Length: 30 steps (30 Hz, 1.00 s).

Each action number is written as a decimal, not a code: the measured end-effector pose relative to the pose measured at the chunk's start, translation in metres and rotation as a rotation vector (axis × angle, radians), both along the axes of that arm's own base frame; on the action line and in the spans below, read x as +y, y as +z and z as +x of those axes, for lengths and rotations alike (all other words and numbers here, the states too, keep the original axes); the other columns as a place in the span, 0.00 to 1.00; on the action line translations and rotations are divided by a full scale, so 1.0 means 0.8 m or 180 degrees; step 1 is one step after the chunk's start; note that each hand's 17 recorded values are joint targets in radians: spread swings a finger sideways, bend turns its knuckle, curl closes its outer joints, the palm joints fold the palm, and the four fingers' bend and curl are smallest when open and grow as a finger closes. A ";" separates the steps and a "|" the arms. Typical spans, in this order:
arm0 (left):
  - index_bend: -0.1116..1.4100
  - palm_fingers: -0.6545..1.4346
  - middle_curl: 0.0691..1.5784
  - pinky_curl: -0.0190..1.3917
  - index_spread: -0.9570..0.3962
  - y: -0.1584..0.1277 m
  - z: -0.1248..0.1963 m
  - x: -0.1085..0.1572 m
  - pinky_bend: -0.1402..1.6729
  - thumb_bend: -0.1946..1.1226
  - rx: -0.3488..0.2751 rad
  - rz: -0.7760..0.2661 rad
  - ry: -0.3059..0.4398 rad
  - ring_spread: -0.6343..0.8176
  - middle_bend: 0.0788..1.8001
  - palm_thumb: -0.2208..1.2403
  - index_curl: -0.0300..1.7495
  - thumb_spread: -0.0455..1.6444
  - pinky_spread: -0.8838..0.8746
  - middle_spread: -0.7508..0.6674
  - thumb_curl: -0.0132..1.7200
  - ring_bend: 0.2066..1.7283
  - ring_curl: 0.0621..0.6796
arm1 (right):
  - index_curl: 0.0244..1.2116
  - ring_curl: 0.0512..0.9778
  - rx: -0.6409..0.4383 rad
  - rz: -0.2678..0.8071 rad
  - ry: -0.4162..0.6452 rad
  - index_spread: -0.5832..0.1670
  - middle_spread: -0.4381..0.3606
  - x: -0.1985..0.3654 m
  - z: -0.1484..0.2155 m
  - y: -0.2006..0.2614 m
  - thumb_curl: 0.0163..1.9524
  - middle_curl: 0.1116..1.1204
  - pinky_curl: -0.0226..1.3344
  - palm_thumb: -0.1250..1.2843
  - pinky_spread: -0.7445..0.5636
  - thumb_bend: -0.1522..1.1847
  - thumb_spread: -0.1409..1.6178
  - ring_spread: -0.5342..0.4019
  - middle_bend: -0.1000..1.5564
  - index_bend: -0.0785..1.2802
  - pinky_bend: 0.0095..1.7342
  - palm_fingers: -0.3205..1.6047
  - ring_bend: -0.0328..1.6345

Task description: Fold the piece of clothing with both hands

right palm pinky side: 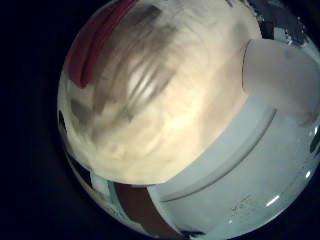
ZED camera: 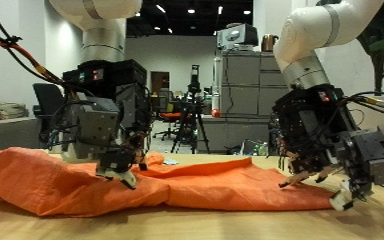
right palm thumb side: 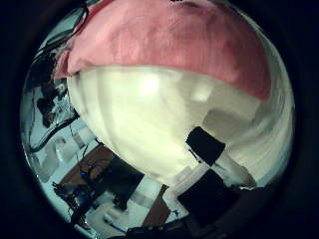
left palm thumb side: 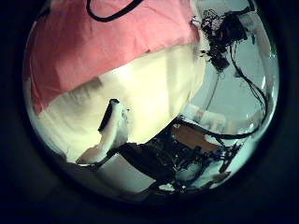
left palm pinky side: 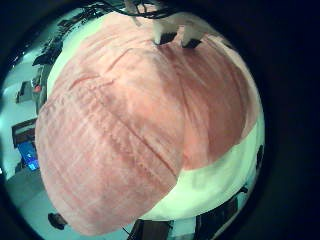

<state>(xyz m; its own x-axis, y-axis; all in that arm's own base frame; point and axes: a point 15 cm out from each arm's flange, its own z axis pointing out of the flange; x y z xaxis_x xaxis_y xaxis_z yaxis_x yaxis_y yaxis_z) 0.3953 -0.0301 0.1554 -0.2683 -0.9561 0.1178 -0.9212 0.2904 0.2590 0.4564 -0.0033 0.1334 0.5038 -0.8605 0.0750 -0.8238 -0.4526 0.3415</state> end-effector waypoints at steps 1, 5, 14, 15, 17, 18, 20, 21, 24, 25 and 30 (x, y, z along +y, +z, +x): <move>0.18 0.30 0.14 0.24 0.79 0.001 -0.001 0.000 0.23 0.14 0.0004 0.0001 0.0003 0.78 0.06 0.51 0.19 0.76 0.79 0.70 0.18 0.14 0.26 | 0.25 0.20 -0.0018 0.0001 -0.0008 0.36 0.53 0.000 0.002 -0.001 0.19 0.23 0.24 0.61 0.77 0.10 0.68 0.72 0.19 0.18 0.16 0.24 0.20; 0.18 0.31 0.14 0.24 0.79 0.002 -0.001 -0.001 0.22 0.14 0.0013 0.0001 -0.0005 0.78 0.06 0.51 0.19 0.76 0.79 0.70 0.18 0.14 0.26 | 0.24 0.21 -0.0112 0.0015 -0.0035 0.40 0.53 0.000 0.010 -0.002 0.19 0.25 0.24 0.63 0.75 0.10 0.67 0.67 0.22 0.18 0.14 0.30 0.23; 0.18 0.31 0.14 0.24 0.78 0.012 0.002 0.005 0.22 0.14 0.0001 0.0041 -0.0012 0.78 0.06 0.51 0.19 0.76 0.79 0.70 0.18 0.14 0.27 | 0.24 0.24 -0.0136 -0.0211 0.0040 0.42 0.47 -0.007 0.014 -0.005 0.20 0.28 0.22 0.66 0.63 0.10 0.64 0.50 0.29 0.19 0.12 0.44 0.32; 0.18 0.31 0.14 0.24 0.78 0.014 0.002 0.005 0.22 0.14 -0.0003 0.0041 -0.0012 0.78 0.06 0.51 0.19 0.76 0.79 0.70 0.18 0.14 0.27 | 0.24 0.25 -0.0129 -0.0279 0.0060 0.41 0.46 -0.011 0.013 -0.004 0.20 0.29 0.22 0.67 0.61 0.10 0.64 0.48 0.29 0.18 0.12 0.45 0.33; 0.18 0.31 0.14 0.24 0.78 0.016 0.003 0.005 0.22 0.14 -0.0011 0.0041 -0.0012 0.78 0.06 0.51 0.19 0.76 0.79 0.70 0.18 0.14 0.27 | 0.25 0.25 -0.0042 -0.0401 0.0086 0.41 0.44 -0.019 0.006 -0.004 0.20 0.29 0.22 0.67 0.59 0.10 0.63 0.44 0.30 0.19 0.12 0.45 0.34; 0.18 0.31 0.14 0.24 0.78 0.016 0.003 0.005 0.22 0.14 -0.0009 0.0041 -0.0012 0.78 0.06 0.51 0.19 0.76 0.79 0.70 0.19 0.14 0.27 | 0.25 0.26 0.0001 -0.0433 0.0087 0.40 0.44 -0.022 0.002 -0.005 0.20 0.29 0.22 0.67 0.58 0.10 0.63 0.43 0.30 0.19 0.13 0.44 0.34; 0.18 0.31 0.14 0.24 0.78 0.017 0.002 0.005 0.22 0.14 -0.0006 0.0040 -0.0009 0.78 0.06 0.51 0.19 0.76 0.79 0.70 0.19 0.14 0.27 | 0.25 0.25 0.0016 -0.0451 0.0082 0.40 0.43 -0.022 0.001 -0.003 0.20 0.30 0.22 0.67 0.57 0.09 0.63 0.41 0.30 0.19 0.13 0.44 0.34; 0.18 0.31 0.14 0.24 0.78 0.017 0.002 0.005 0.22 0.14 -0.0002 0.0041 -0.0009 0.78 0.06 0.51 0.19 0.76 0.79 0.70 0.19 0.14 0.27 | 0.25 0.25 0.0014 -0.0453 0.0082 0.40 0.42 -0.022 0.002 -0.003 0.20 0.30 0.22 0.67 0.56 0.09 0.62 0.41 0.30 0.19 0.13 0.45 0.35; 0.18 0.31 0.14 0.24 0.78 0.018 0.002 0.006 0.22 0.14 -0.0006 0.0040 -0.0008 0.78 0.06 0.51 0.19 0.76 0.79 0.70 0.19 0.14 0.27 | 0.25 0.26 0.0015 -0.0460 0.0089 0.38 0.40 -0.021 0.003 -0.003 0.20 0.30 0.21 0.67 0.53 0.09 0.62 0.36 0.31 0.19 0.14 0.49 0.38; 0.18 0.31 0.14 0.24 0.78 0.019 0.002 0.006 0.22 0.14 -0.0008 0.0040 -0.0008 0.78 0.06 0.51 0.19 0.76 0.79 0.70 0.19 0.14 0.27 | 0.26 0.26 0.0010 -0.0460 0.0094 0.37 0.39 -0.020 0.003 -0.002 0.21 0.31 0.21 0.66 0.51 0.09 0.62 0.35 0.32 0.19 0.14 0.51 0.39; 0.18 0.31 0.14 0.24 0.78 0.021 0.004 0.005 0.22 0.14 -0.0023 0.0040 -0.0012 0.78 0.06 0.51 0.19 0.76 0.79 0.70 0.19 0.14 0.27 | 0.27 0.28 -0.0001 -0.0481 0.0109 0.31 0.32 -0.021 0.005 -0.001 0.21 0.33 0.20 0.68 0.40 0.10 0.61 0.26 0.36 0.20 0.18 0.63 0.44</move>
